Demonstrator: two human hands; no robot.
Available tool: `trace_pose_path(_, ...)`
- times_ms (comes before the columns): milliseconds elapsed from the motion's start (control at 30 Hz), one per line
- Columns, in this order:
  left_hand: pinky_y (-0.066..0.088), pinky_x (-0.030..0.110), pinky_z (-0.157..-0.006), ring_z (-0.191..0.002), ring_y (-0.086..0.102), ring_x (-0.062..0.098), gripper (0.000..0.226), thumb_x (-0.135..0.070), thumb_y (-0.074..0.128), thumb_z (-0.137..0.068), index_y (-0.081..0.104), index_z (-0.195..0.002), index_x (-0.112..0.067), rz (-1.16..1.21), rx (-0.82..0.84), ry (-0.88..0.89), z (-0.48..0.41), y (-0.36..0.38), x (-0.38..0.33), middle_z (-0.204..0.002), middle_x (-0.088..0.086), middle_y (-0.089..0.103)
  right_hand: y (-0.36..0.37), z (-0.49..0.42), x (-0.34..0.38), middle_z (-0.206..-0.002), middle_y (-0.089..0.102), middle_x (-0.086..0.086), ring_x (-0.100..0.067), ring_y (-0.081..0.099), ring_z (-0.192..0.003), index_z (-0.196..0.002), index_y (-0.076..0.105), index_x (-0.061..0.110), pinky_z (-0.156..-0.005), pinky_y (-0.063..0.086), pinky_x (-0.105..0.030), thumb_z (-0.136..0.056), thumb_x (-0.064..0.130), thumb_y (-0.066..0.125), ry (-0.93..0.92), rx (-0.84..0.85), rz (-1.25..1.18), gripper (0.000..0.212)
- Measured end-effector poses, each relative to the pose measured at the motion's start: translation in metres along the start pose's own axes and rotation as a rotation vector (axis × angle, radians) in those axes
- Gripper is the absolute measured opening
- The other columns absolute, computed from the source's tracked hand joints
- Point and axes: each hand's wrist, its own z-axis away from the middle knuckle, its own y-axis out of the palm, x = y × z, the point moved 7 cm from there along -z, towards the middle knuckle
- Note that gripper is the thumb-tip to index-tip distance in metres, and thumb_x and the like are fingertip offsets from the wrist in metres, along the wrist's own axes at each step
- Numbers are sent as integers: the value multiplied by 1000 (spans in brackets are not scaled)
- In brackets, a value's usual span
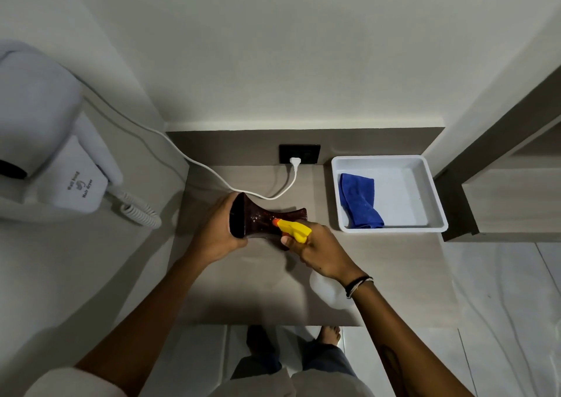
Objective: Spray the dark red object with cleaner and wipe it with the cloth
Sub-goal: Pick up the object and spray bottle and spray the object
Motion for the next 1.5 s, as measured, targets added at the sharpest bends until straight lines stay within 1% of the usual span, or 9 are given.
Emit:
trace_pose_path(200,55,47,-103,-124,58,22,102,-20,96,-52,52,-144,-20,-91,14,12,-6,1,-2,-133,0,59,-1,-11,17,-144,72,5,3,69,-113,-149,64,25,-106,55,-24,-106,28,67,-47,-8,26,43)
trace_pose_path(400,48,40,-113,-136,53,25,113,-16,100,-55,47,-154,-16,-124,27,1,-6,0,-1,-147,5,55,-13,-4,-30,-120,78,-12,-35,73,-108,-131,69,18,-93,60,-49,-104,44,63,275,-28,260,38)
trace_pose_path(633,51,42,-107,-129,56,26,115,-29,102,-50,49,-152,-17,-148,32,2,-5,-1,5,-142,6,57,-26,3,-54,-109,78,-13,-33,74,-98,-121,67,13,-84,60,-44,-103,44,66,360,-58,280,36)
trace_pose_path(800,53,22,-84,-101,67,-9,82,-71,97,-42,58,-113,-63,94,-23,-238,0,-5,21,-116,-22,69,-37,7,-54,-112,79,-10,-29,75,-99,-130,69,14,-89,62,-43,-105,42,65,338,-138,159,39)
trace_pose_path(933,60,32,-81,-96,74,7,97,-88,89,-34,65,-114,-39,282,-71,-468,1,-4,36,-111,-11,75,-40,12,-54,-101,78,-6,-24,72,-89,-125,72,13,-78,55,-34,-104,39,67,307,-164,142,34)
trace_pose_path(1067,64,50,-92,-104,75,22,108,-89,87,-37,64,-127,-33,322,-24,-552,-1,0,41,-121,-1,74,-39,13,-55,-80,64,14,-8,60,-71,-111,71,17,-72,46,-25,-103,38,69,286,-144,105,23)
trace_pose_path(1200,52,52,-113,-134,61,23,117,-70,91,-56,39,-159,-48,407,94,-538,-2,9,34,-153,-6,58,-31,13,-41,-104,68,24,7,60,-74,-144,66,24,-75,46,-9,-105,37,67,175,-62,37,41)
trace_pose_path(1400,45,15,-104,-123,52,-21,142,-63,103,-43,24,-161,-58,346,230,-347,4,13,24,-141,-38,47,-22,16,-30,-127,77,-2,-18,73,-109,-146,66,23,-99,60,-37,-105,37,67,113,-33,29,43)
trace_pose_path(1500,41,39,-122,-147,46,7,144,-52,106,-40,31,-163,-45,243,203,-230,8,12,19,-162,-11,45,-18,15,-17,-134,75,0,-20,72,-120,-148,65,27,-104,58,-38,-105,38,66,64,-13,64,45)
